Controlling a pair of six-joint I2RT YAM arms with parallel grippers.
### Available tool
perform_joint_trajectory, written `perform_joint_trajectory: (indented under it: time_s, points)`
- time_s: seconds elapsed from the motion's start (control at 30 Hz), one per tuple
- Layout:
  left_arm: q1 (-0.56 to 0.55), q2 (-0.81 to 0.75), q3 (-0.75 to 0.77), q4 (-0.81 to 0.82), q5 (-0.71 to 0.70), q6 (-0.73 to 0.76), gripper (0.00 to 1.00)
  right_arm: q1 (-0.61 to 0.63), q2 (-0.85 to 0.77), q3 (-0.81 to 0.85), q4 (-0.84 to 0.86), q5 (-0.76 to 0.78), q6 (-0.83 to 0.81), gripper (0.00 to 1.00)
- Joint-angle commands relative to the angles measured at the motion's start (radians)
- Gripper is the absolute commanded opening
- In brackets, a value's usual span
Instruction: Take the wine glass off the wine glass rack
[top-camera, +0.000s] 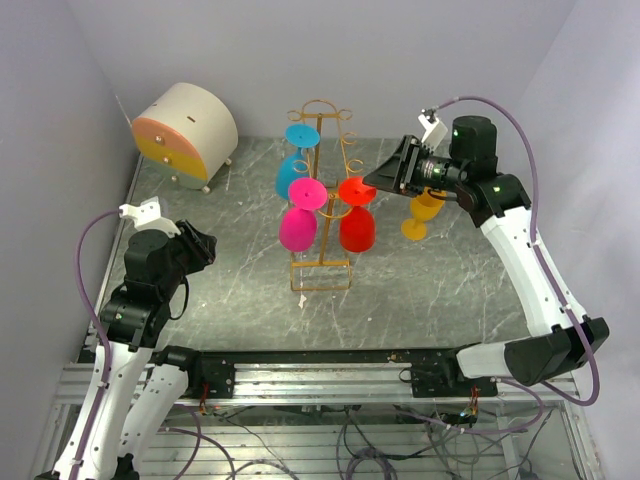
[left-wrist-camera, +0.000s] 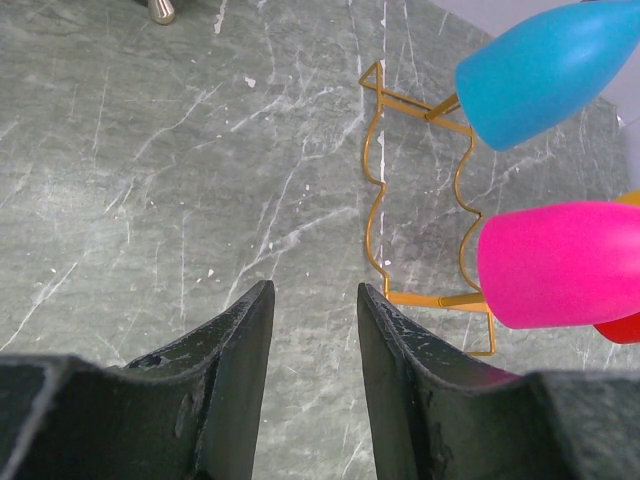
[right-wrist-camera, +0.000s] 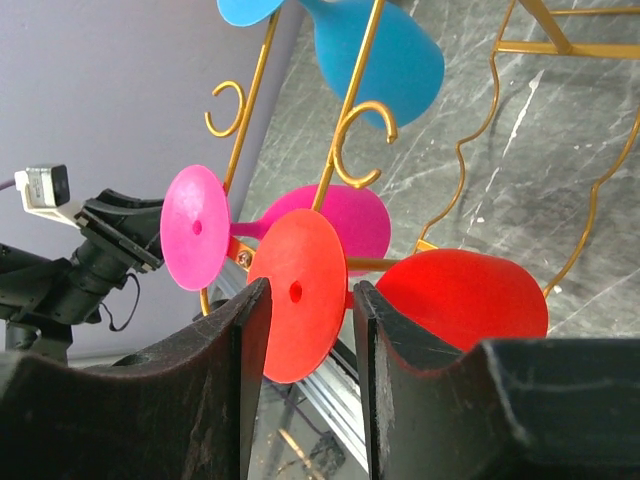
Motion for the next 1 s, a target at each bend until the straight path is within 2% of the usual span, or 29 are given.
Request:
perform_joint_trajectory:
  time_s: [0.0,0.23,0.47,0.57,0.97]
  points:
    - [0.001,-0.004,0.003,0.007,-0.016,0.006,0.5,0.007,-0.027,-0.018,-0.018,0.002,-0.022,0.38]
    - [0.0,-0.005,0.003,0.009,-0.017,0.006,0.5,0.017,-0.039,-0.039,-0.021,0.002,-0.03,0.35]
    - [0.0,-0.005,0.003,0.007,-0.02,0.006,0.49,0.018,-0.058,-0.032,-0.028,0.021,-0.029,0.15]
    - [0.0,-0.006,0.004,0.006,-0.021,0.006,0.49,0.018,-0.066,-0.027,-0.027,0.032,-0.023,0.09]
    - [0.0,-0.011,0.006,0.001,-0.025,0.005,0.49,0.017,-0.116,-0.046,0.02,0.067,0.049,0.0]
